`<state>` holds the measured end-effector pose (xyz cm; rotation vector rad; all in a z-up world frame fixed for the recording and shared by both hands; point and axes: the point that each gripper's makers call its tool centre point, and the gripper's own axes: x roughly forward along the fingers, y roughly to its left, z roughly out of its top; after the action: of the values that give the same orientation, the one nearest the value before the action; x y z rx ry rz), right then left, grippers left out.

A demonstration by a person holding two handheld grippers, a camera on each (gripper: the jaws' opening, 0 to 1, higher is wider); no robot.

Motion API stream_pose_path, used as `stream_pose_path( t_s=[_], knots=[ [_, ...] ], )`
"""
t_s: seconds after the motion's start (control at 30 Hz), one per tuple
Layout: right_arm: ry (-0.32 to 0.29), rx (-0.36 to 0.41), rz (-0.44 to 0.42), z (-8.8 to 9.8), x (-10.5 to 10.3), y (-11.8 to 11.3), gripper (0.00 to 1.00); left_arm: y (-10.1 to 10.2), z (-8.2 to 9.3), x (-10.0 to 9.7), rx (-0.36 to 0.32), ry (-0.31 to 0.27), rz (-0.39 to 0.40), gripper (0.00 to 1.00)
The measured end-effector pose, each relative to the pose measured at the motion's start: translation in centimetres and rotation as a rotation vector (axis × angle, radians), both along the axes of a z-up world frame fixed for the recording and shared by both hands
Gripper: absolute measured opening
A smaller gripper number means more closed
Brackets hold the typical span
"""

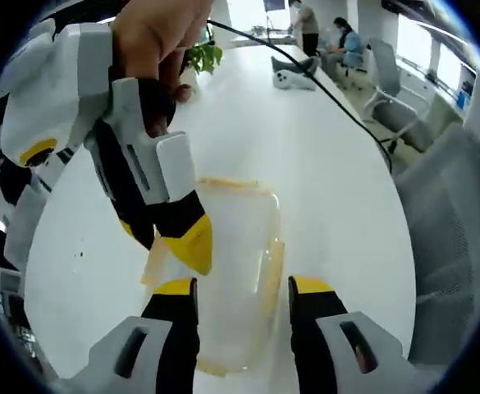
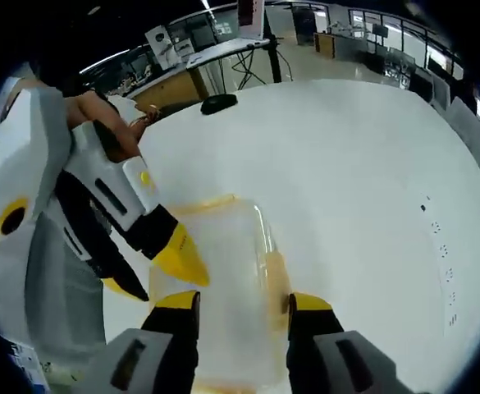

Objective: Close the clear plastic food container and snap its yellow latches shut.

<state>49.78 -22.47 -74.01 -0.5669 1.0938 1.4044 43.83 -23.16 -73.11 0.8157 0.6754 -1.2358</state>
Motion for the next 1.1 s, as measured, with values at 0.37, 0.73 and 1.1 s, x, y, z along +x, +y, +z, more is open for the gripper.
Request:
stream_pose_path(
  t_s=[0.37,0.73,1.1],
  knots=[
    [0.041,-0.060,0.047,-0.2,-0.2,0.3,0.39,-0.3,-0.5,0.2,0.037,-0.106,-0.016,0.39],
    [0.093,-0.144,0.119,-0.6,-0.3,0.1,0.31,-1.0,-0.9,0.7,0.031,-0.113,0.017,0.33],
    [0.104,-0.140,0.123,-0.5,-0.6,0.3,0.32,-0.3,-0.7,0.5,0.031,-0.128,0.007,0.34]
  ],
)
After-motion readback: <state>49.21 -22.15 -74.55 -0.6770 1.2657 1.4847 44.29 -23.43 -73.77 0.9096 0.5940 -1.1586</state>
